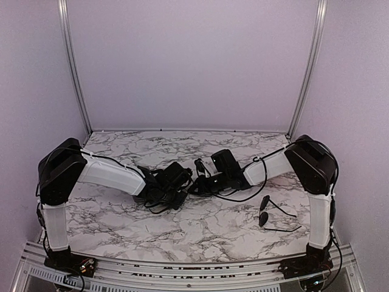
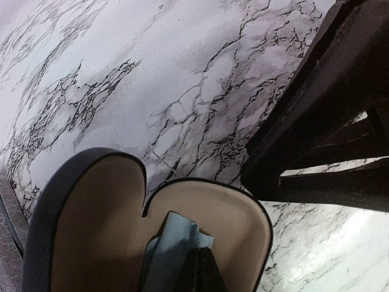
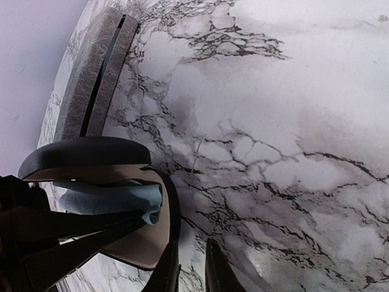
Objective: Organize the sunglasses
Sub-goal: Adjust the folded cleaning cloth on the sunglasses case, then pick up the sunglasses from the center of the board.
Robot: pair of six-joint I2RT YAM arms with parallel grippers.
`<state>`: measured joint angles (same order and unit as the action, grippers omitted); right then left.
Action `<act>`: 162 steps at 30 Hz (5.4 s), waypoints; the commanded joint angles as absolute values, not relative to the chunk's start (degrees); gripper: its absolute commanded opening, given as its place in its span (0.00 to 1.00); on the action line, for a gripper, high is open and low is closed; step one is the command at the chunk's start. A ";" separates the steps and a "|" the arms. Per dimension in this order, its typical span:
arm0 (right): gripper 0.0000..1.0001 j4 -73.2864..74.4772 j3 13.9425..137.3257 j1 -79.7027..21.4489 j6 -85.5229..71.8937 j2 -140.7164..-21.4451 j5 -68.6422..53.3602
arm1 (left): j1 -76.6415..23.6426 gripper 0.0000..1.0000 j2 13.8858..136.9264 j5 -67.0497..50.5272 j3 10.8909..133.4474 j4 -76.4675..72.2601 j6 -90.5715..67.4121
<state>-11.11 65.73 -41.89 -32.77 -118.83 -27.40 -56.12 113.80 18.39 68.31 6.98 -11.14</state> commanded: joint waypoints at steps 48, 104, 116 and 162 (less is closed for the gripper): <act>0.18 -14.23 65.86 -43.68 -32.86 -120.71 -28.19 | -56.61 0.00 112.92 16.44 67.34 7.22 -10.99; 0.06 -11.43 65.27 -45.17 -32.20 -116.54 -25.38 | -56.51 0.33 109.40 16.77 72.68 20.39 -22.16; 0.08 -8.54 66.91 -45.35 -30.80 -114.62 -24.09 | -56.66 0.34 102.76 15.19 74.18 18.99 -22.20; 0.32 33.16 49.86 -42.42 -30.11 -74.96 13.09 | -62.96 0.25 92.13 17.31 65.28 13.65 -20.91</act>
